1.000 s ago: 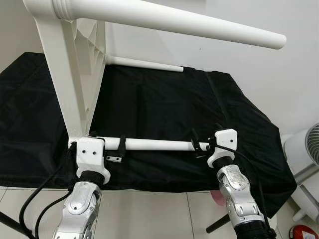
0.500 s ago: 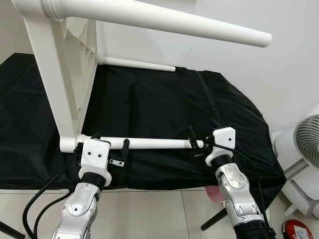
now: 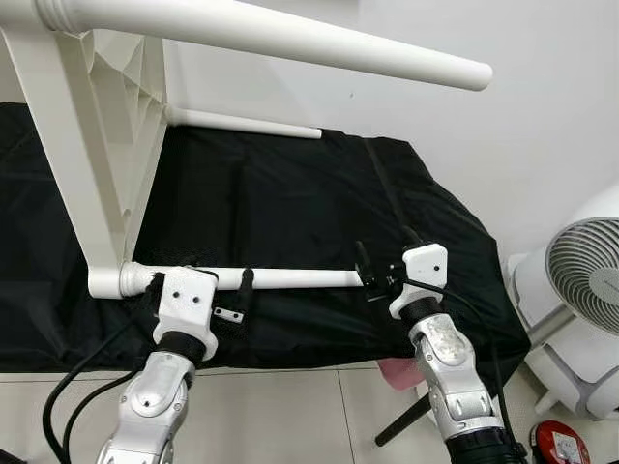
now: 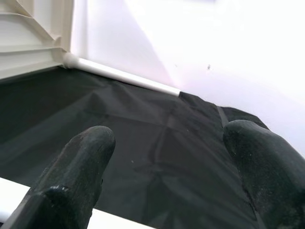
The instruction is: Building children table
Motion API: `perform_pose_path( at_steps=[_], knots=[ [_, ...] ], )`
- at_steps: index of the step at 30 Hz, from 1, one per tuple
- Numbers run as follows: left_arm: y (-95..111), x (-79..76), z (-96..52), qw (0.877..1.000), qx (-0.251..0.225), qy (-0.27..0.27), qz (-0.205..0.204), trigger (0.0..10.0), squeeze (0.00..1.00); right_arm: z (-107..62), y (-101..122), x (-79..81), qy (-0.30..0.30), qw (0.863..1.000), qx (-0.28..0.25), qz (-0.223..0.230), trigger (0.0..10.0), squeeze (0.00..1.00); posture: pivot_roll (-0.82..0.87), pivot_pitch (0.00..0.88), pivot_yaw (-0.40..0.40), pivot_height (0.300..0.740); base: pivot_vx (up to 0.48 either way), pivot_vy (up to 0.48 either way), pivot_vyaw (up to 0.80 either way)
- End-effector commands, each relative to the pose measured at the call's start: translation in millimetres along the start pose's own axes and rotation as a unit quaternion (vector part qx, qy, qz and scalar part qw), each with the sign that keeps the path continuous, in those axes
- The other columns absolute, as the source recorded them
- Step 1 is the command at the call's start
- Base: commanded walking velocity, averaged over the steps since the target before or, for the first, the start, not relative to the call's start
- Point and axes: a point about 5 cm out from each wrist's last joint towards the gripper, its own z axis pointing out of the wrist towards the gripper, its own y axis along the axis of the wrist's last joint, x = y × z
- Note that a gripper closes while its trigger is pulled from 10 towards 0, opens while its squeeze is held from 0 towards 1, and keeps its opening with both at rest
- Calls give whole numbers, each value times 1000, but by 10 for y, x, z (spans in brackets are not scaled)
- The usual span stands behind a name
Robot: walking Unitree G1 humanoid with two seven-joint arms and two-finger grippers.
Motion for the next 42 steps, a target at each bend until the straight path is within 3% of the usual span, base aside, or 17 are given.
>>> perform_pose_path(
  at_steps=[1, 5, 8, 9, 12, 18, 21, 24, 28, 29, 31, 37, 42],
  knots=[
    [-34, -31, 18, 1000, 9, -19, 3, 10000, 0, 7, 6, -26, 2, 1000, 4, -8, 10000, 0, 64, 0, -111, 740, 0, 0, 800],
    [-31, -8, 41, 1000, 9, -17, 3, 10000, 0, 41, 34, -38, 8, 1000, 0, -20, 10000, 0, 64, 0, -115, 740, 0, 0, 800],
    [-56, -12, 46, 999, 24, -13, -19, 10000, 0, 56, 58, -72, 5, 1000, -3, -30, 10000, 0, 63, 0, -113, 740, 0, 0, 0],
    [-93, -43, 59, 997, 46, -10, -61, 10000, 0, 98, 106, -129, 1, 999, -8, -33, 10000, 0, 63, 0, -116, 740, 0, 0, 0],
    [-133, -68, 92, 993, 68, -4, -93, 10000, 0, 136, 155, -164, 0, 999, -15, -36, 10000, 0, 61, 0, -116, 740, 0, 0, 0],
    [-147, -82, 126, 991, 79, -1, -110, 10000, 0, 156, 188, -171, 2, 999, -20, -39, 10000, 0, 62, 0, -117, 740, 0, 0, 0],
    [-153, -125, 200, 985, 100, -3, -138, 10000, 0, 185, 228, -135, 3, 999, -25, -29, 10000, 0, 62, 0, -119, 740, 0, 0, 0],
    [-203, -102, 271, 970, 137, 26, -201, 10000, 0, 183, 260, -71, 10, 999, -32, -32, 10000, 0, 60, 0, -118, 740, 0, 0, 0],
    [-203, -98, 282, 966, 146, 26, -214, 10000, 0, 183, 265, -65, 11, 999, -32, -33, 10000, 0, 58, 0, -114, 740, 0, 0, 0],
    [-221, 9, 326, 942, 164, 95, -277, 10000, 0, 165, 278, -72, 10, 999, -33, -34, 10000, 0, 54, 0, -111, 740, 0, 0, 0],
    [-235, 70, 343, 928, 176, 129, -302, 10000, 0, 159, 289, -78, 10, 999, -34, -34, 10000, 0, 51, 0, -108, 740, 0, 0, 0],
    [-187, 153, 355, 926, 175, 151, -299, 10000, 0, 158, 301, -84, 7, 999, -34, -34, 10000, 0, 51, 0, -105, 740, 0, 0, 0],
    [-123, 186, 349, 915, 179, 177, -315, 10000, 0, 162, 307, -79, 7, 999, -35, -35, 10000, 0, 53, 0, -105, 740, 0, 0, 0]
  ],
)
